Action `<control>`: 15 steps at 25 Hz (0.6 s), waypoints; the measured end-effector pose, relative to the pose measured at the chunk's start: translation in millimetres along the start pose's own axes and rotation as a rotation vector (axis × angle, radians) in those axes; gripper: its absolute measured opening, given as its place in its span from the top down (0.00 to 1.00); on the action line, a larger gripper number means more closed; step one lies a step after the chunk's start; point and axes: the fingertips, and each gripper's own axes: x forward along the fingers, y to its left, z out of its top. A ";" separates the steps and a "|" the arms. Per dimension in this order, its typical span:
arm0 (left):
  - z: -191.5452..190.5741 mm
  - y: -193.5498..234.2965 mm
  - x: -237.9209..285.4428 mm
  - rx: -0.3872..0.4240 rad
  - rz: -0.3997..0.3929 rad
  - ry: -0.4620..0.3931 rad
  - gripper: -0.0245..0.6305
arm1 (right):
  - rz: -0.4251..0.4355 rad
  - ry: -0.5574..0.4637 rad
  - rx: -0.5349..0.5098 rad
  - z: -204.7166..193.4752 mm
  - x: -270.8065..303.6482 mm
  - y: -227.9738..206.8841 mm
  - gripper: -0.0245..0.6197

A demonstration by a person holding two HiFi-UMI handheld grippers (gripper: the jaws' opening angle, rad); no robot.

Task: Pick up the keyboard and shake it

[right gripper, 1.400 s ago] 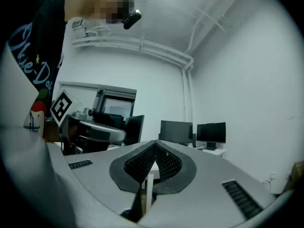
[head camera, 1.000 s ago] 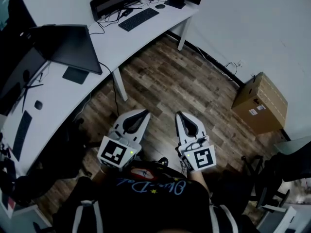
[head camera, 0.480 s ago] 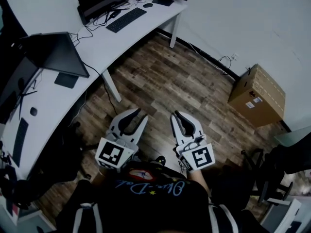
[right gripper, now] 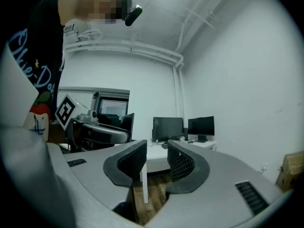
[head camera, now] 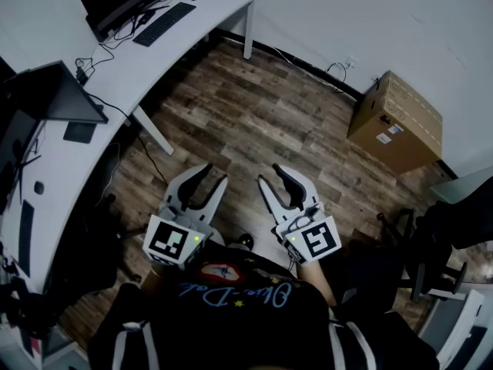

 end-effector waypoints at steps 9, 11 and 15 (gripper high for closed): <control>-1.6 -8.6 35.4 -0.009 -0.021 0.008 0.76 | 0.004 -0.026 0.050 -1.4 -2.9 -29.0 0.75; -2.7 -4.3 43.7 -0.009 -0.024 0.012 0.75 | 0.005 -0.027 0.039 -0.5 3.0 -35.9 0.75; -3.7 13.6 65.6 -0.016 -0.038 0.013 0.74 | 0.013 -0.024 0.011 2.2 24.3 -52.1 0.73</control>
